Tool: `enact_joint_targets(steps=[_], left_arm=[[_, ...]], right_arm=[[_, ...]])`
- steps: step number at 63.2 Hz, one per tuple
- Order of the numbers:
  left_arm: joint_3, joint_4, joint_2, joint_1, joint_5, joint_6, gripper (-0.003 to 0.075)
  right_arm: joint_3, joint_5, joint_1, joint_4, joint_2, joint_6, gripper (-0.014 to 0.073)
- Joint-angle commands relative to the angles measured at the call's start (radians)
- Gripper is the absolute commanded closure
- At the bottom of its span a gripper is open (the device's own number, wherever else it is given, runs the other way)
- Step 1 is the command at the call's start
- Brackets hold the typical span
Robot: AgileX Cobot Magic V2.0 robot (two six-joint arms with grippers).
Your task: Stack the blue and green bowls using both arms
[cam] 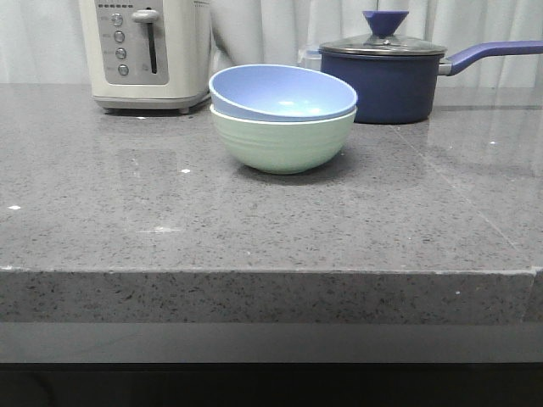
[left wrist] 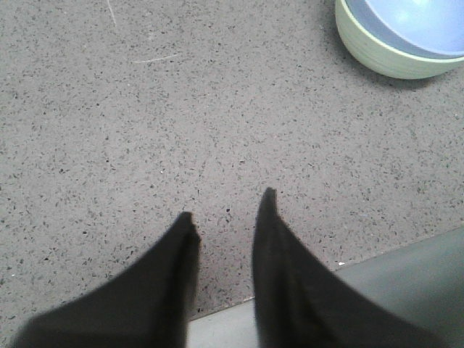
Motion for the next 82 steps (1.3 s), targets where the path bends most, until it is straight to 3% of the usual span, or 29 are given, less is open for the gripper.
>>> enact_joint_targets(steps=[1, 3, 40, 51, 63, 71, 82], left_arm=[[-0.028, -0.009, -0.009, 0.001, -0.068, 0.0, 0.0703], [-0.028, -0.009, -0.009, 0.001, -0.068, 0.0, 0.0741], [-0.009, 0.028, -0.074, 0.011, -0.094, 0.0, 0.074], [0.104, 0.041, -0.255, 0.108, -0.248, 0.0, 0.074], [0.387, 0.037, -0.467, 0.22, -0.525, 0.001, 0.074], [0.586, 0.034, -0.627, 0.246, -0.687, 0.001, 0.074], [0.746, 0.031, -0.778, 0.246, -0.774, 0.0, 0.074]], right_arm=[[-0.023, -0.057, -0.003, -0.021, 0.002, -0.001, 0.0648], [-0.023, -0.057, -0.003, -0.021, 0.002, -0.001, 0.0648], [-0.023, -0.058, -0.003, -0.021, 0.002, -0.001, 0.0648], [-0.023, -0.058, -0.003, -0.021, 0.002, -0.001, 0.0648], [-0.023, -0.058, -0.003, -0.021, 0.002, -0.001, 0.0648], [-0.023, -0.058, -0.003, -0.021, 0.002, -0.001, 0.0648], [-0.023, -0.058, -0.003, -0.021, 0.002, -0.001, 0.0648]])
